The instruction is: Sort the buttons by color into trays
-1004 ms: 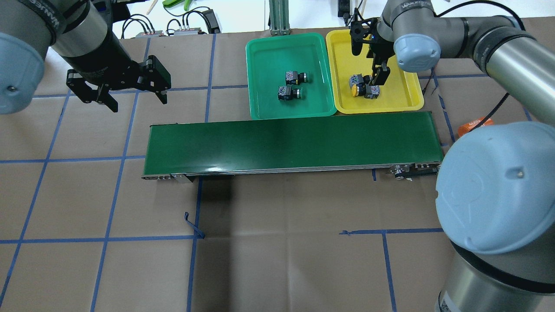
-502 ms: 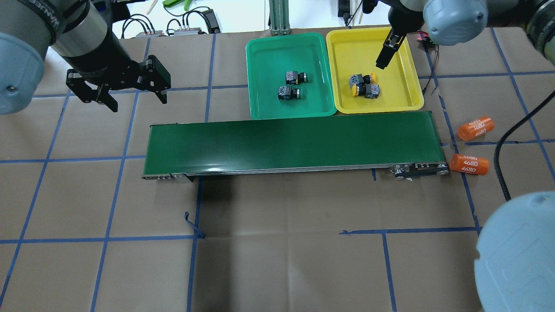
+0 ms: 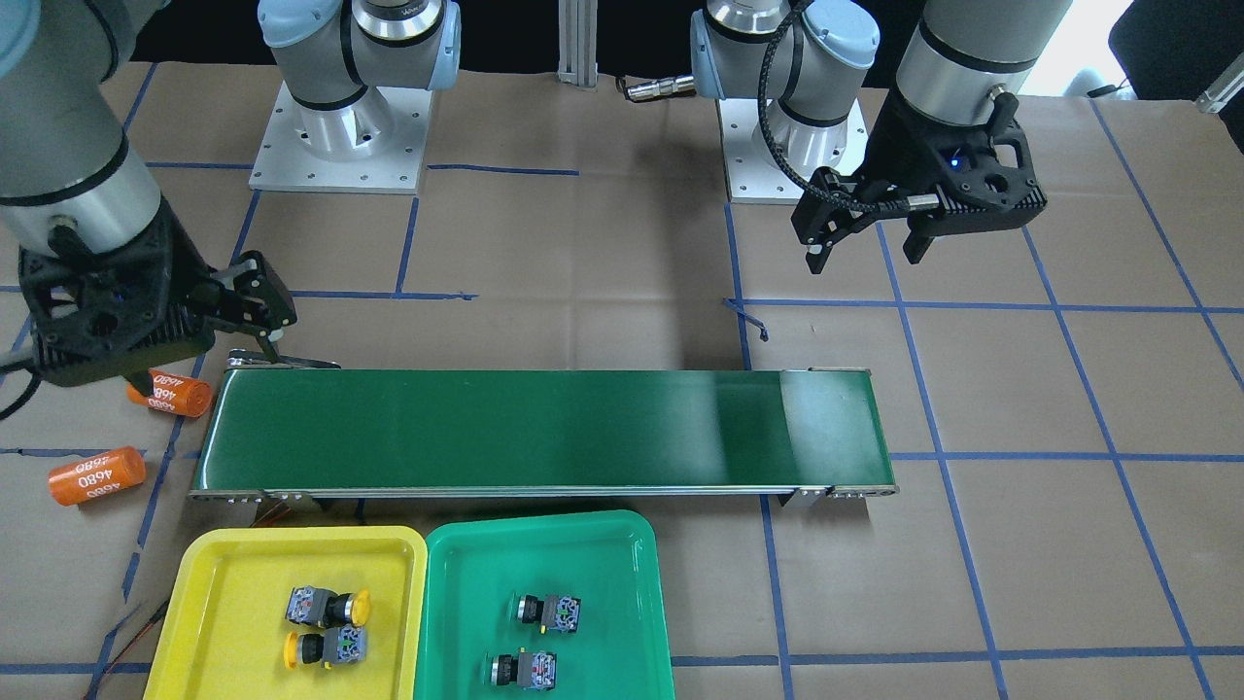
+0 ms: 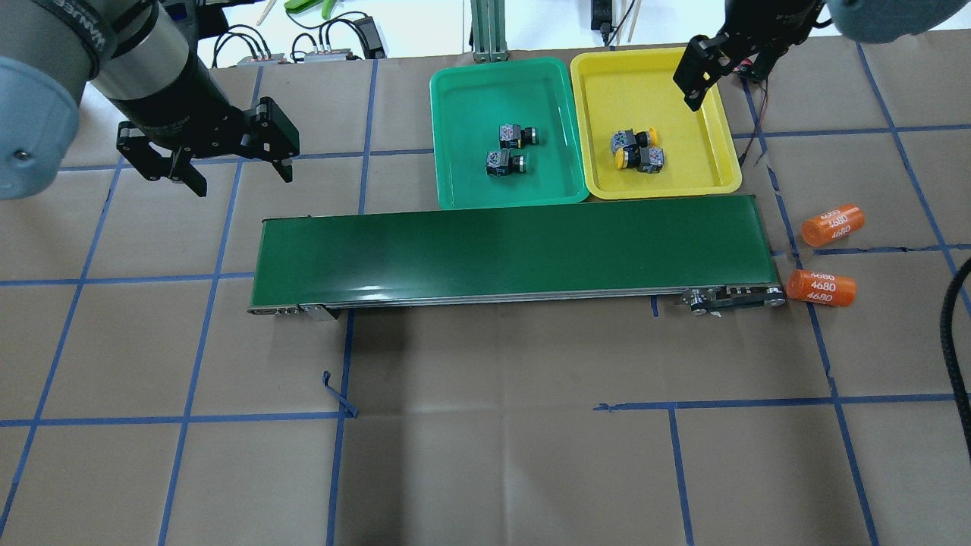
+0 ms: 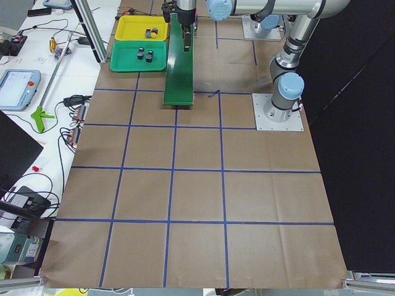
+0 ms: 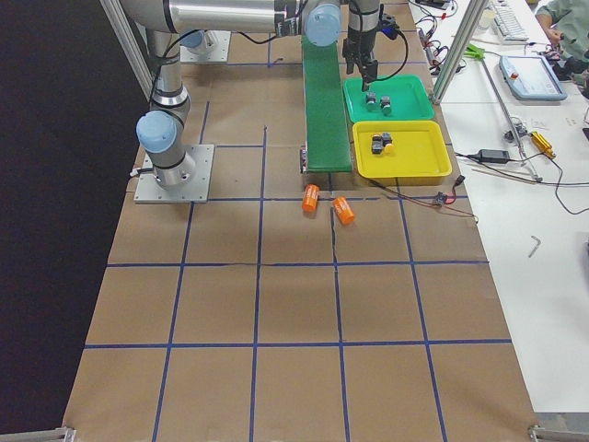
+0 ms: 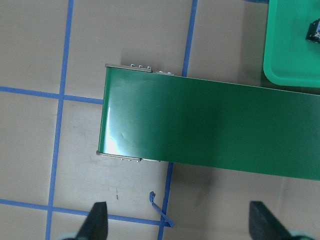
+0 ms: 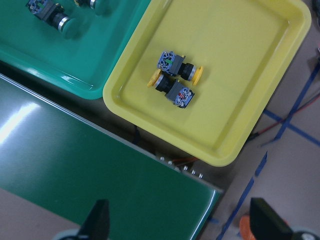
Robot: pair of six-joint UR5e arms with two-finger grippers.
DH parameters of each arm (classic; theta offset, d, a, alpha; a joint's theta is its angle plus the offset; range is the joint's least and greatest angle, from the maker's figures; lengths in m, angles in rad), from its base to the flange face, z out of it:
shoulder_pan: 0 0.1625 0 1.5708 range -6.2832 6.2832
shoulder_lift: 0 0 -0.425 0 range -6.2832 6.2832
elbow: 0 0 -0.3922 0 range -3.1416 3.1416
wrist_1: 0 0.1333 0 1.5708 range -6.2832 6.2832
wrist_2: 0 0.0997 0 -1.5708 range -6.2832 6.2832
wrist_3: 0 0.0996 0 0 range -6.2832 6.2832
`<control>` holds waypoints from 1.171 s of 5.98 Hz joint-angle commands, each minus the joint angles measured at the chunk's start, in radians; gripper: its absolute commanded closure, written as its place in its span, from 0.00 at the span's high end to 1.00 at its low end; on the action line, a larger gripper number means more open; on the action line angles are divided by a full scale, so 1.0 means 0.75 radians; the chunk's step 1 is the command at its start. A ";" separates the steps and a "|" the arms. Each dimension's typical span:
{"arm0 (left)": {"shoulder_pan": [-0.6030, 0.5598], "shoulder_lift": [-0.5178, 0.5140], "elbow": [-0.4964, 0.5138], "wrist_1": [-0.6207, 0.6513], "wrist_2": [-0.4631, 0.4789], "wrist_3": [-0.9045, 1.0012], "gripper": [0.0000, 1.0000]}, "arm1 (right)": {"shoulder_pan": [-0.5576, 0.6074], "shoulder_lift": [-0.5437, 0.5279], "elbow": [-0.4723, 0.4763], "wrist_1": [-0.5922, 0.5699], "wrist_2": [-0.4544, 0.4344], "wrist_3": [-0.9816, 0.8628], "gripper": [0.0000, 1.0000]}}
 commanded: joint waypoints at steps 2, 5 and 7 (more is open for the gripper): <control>0.003 0.000 0.012 -0.001 0.002 0.000 0.99 | 0.018 -0.226 0.095 0.259 0.020 0.425 1.00; 0.008 0.000 0.010 -0.001 0.000 0.000 0.99 | 0.022 -0.180 0.194 0.104 0.112 0.493 1.00; 0.008 0.000 0.010 -0.001 -0.002 0.000 0.99 | 0.032 -0.145 0.111 0.117 0.026 0.495 1.00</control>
